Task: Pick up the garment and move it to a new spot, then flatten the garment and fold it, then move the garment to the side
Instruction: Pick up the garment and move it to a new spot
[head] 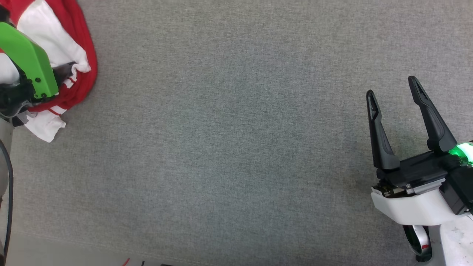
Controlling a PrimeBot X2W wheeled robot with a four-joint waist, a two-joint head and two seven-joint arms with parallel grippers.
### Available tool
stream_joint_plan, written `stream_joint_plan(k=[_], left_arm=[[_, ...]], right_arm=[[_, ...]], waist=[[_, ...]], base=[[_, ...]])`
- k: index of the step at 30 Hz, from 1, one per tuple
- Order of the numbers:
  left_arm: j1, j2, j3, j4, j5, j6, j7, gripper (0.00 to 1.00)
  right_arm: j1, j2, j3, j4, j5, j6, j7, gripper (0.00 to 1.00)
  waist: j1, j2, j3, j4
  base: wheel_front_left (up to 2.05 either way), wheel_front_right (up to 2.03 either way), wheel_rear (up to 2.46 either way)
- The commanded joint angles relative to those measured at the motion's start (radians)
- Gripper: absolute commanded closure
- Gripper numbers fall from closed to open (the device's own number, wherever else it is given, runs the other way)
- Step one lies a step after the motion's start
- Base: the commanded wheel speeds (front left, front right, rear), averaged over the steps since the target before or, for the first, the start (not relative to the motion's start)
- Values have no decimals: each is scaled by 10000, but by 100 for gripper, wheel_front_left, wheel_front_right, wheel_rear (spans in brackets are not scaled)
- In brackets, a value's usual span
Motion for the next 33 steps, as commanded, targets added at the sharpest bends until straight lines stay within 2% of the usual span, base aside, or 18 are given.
stream_joint_plan(k=[1, 7, 8, 9, 16, 24, 33], left_arm=[[-40, 2, -316, 186, 77, -28, 228, 0], [259, -117, -1086, 531, -175, -28, 258, 0], [278, -79, -1186, 529, -201, -28, 160, 40], [280, -25, -1278, 524, -255, -28, 11, 100], [-127, 599, -1957, 46, -379, -28, -1144, 100], [-849, 1316, -3313, -1108, -60, -28, -2403, 100], [-1542, 1431, -5086, -2907, 210, -28, -2983, 100]], right_arm=[[-179, 3, -8, -54, -86, -6, -46, 0], [-268, 63, 79, 24, -66, -6, -46, 0], [-265, 90, 77, 28, -64, -6, -46, 0], [-257, 117, 66, 36, -58, -6, -46, 0], [-61, 283, -6, 182, 101, -6, -46, 0], [307, 670, 161, 462, 317, -6, -46, 0], [828, 954, 4, 586, 532, -6, -46, 0]], waist=[[-1, 0, 167, -132], [-1, 0, 182, -252], [-1, 0, 152, -264], [-1, 0, 103, -269], [-1, 0, -639, -118], [-1, 0, -2001, -109], [-1, 0, -3015, -533]], base=[[0, 0, 0], [0, 0, 0], [0, 0, 0], [0, 0, 0], [0, 0, 0], [0, 0, 0], [0, 0, 0]])
